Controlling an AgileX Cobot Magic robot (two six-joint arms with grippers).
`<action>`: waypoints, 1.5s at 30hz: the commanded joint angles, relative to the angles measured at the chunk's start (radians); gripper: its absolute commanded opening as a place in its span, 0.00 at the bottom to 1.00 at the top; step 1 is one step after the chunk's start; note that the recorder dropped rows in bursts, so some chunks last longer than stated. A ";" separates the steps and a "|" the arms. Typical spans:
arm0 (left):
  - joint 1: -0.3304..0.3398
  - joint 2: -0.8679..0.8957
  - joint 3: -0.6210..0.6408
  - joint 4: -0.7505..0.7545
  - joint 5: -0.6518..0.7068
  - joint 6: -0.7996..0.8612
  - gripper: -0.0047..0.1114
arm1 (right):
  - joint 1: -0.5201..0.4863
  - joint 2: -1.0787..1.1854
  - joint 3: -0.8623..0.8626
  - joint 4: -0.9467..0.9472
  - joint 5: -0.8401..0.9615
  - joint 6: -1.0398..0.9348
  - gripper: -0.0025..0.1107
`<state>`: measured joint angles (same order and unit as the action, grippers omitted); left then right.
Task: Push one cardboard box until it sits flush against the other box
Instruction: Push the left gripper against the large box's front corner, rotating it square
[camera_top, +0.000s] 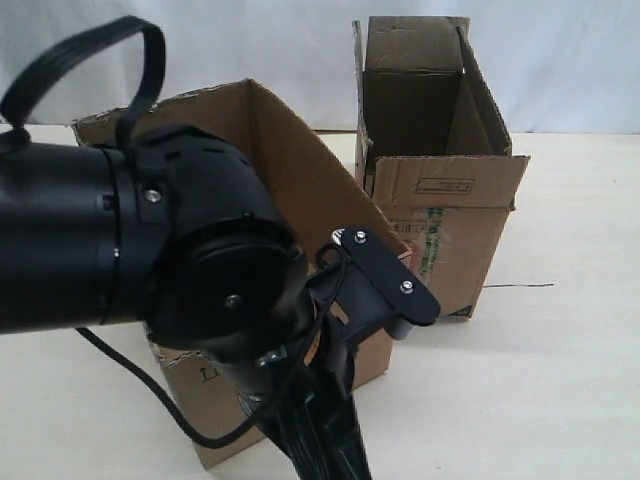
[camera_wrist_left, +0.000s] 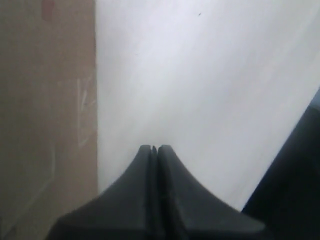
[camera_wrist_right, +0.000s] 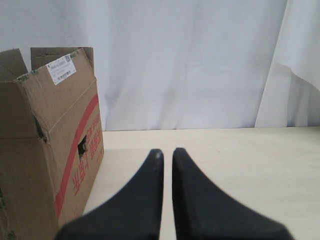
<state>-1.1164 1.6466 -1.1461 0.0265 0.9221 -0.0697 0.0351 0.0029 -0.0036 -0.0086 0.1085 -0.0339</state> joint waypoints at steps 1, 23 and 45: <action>-0.005 0.027 -0.007 0.147 -0.009 -0.087 0.04 | 0.001 -0.003 0.004 0.002 -0.001 -0.006 0.07; 0.095 0.052 -0.007 0.385 0.035 -0.083 0.04 | 0.001 -0.003 0.004 0.002 -0.001 -0.006 0.07; 0.164 0.050 -0.007 0.539 0.207 -0.008 0.04 | 0.001 -0.003 0.004 0.002 -0.001 -0.006 0.07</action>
<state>-0.9892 1.6941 -1.1461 0.5406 1.1384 -0.0777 0.0351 0.0029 -0.0036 -0.0086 0.1085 -0.0339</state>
